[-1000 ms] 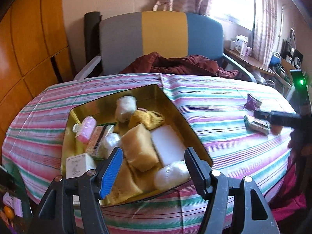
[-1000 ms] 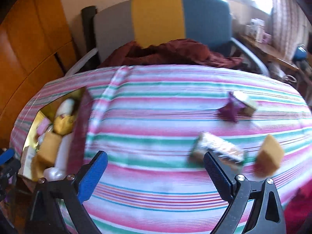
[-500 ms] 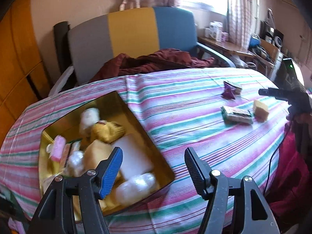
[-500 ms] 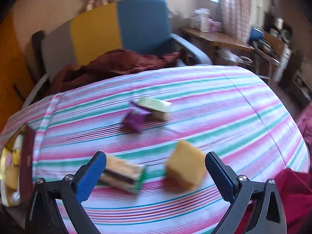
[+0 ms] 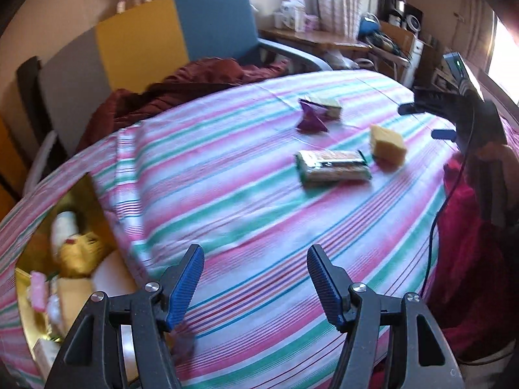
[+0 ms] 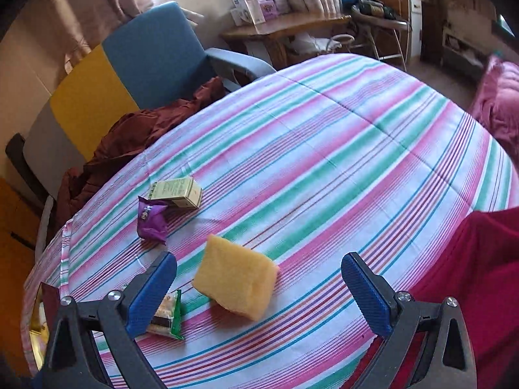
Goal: Organize objects
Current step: 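Withdraw both tools from the tray toward the remaining items on the table, then grasp the cracker packet with the left tool while the right grasps the yellow sponge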
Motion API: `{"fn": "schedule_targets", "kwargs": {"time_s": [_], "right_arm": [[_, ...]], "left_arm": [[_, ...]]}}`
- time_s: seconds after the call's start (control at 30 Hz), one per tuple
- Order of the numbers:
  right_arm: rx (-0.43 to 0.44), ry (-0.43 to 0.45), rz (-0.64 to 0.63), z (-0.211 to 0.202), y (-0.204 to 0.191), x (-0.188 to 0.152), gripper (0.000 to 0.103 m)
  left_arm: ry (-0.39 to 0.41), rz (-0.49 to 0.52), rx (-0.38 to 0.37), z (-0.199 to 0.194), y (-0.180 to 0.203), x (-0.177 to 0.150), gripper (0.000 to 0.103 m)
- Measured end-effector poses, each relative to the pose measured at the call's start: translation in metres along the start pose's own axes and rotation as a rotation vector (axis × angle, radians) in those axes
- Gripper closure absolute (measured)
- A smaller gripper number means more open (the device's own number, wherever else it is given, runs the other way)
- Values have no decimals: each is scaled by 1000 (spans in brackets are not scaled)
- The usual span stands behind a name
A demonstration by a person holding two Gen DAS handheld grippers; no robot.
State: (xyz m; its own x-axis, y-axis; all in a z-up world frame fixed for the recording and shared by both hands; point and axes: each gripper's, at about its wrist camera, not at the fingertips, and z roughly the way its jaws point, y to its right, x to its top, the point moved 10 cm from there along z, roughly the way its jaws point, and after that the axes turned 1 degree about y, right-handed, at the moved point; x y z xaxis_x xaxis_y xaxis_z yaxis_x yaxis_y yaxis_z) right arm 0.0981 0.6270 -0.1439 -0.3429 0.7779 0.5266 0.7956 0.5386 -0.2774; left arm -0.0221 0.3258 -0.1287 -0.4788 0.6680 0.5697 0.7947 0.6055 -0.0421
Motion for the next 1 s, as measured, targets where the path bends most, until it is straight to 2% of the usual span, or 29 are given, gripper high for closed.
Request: {"fn": "schedule_targets", "kwargs": {"time_s": [0.33,0.57,0.8,1.0], "right_arm": [[17,-59,11,12,-3,-12,0],[32,-90,11,19,-8,-18,0],[29,-127,-24,30,-18,-28,0],[30,-153,-23,38,-19,-32,0]], "left_arm": [[-68,114,-56,40,41,15,33],[-69,143,-97,55,53,29,27],[-48,285,-126,72,72,46,22],[-51,400,-167,93,88,63,21]]}}
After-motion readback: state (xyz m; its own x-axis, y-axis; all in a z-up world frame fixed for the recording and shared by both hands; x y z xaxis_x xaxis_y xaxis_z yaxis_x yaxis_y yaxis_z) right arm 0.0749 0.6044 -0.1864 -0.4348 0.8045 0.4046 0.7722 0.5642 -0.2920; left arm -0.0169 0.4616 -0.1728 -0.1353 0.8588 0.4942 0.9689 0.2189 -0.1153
